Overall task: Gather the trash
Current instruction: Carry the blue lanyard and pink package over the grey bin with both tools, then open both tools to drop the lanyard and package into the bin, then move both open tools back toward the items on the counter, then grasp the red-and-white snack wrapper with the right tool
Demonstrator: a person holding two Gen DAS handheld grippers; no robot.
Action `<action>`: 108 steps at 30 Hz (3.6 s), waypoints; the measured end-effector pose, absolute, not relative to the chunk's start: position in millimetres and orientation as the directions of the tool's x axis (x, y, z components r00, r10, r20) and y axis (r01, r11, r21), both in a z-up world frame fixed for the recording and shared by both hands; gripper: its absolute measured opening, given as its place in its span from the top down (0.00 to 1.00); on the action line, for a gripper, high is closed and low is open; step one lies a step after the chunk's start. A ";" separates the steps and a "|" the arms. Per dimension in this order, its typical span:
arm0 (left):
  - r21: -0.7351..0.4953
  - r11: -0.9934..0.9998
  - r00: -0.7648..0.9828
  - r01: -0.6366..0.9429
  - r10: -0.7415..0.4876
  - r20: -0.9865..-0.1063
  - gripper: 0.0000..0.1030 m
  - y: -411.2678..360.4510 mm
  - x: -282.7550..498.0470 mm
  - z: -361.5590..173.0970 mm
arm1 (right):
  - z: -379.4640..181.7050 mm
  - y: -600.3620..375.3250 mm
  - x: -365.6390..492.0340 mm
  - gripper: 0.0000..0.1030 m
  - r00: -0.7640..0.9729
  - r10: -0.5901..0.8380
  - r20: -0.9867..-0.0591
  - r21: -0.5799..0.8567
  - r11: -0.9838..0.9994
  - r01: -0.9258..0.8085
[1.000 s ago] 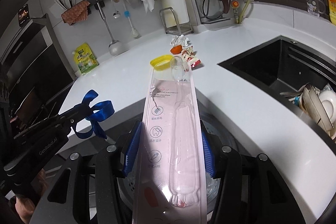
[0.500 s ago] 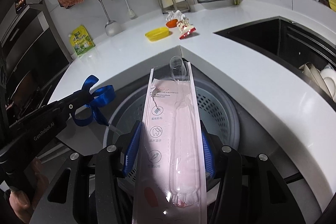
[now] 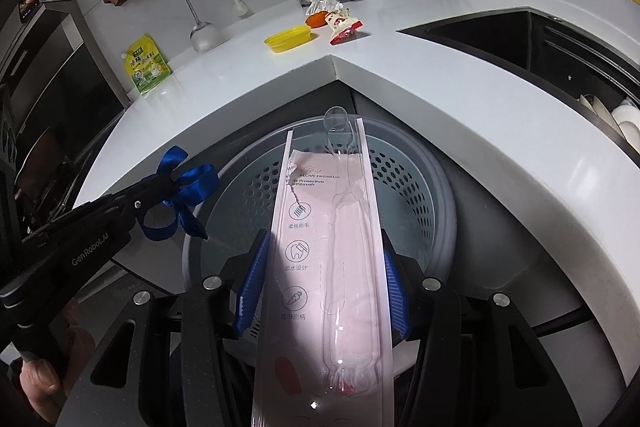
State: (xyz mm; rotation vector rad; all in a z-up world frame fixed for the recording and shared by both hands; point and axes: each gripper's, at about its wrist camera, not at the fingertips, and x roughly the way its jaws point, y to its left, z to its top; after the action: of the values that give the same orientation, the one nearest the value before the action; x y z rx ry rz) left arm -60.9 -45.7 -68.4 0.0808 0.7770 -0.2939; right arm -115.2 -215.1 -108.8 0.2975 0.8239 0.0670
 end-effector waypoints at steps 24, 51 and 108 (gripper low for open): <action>-0.060 0.962 0.639 0.266 -0.222 -0.737 0.94 -39.1 -47.5 -83.3 | -121.8 -219.8 -103.3 0.51 0.656 0.186 -0.731 0.310 0.948 0.076; -0.085 0.970 0.685 0.227 -0.221 -0.695 0.29 -23.2 -50.8 -69.3 | -107.7 -225.5 -114.4 0.35 0.699 0.186 -0.690 0.335 0.939 0.081; -0.095 0.980 0.736 0.174 -0.194 -0.649 0.06 -42.3 148.0 -17.8 | -41.9 -253.9 115.4 0.27 0.730 0.062 -0.681 0.148 0.987 0.055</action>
State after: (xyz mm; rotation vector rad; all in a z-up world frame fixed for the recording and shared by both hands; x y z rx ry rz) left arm 148.0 -42.3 -17.8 -0.0290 0.7158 -0.2021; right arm 115.4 -253.9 -41.9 0.1626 0.7540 0.0035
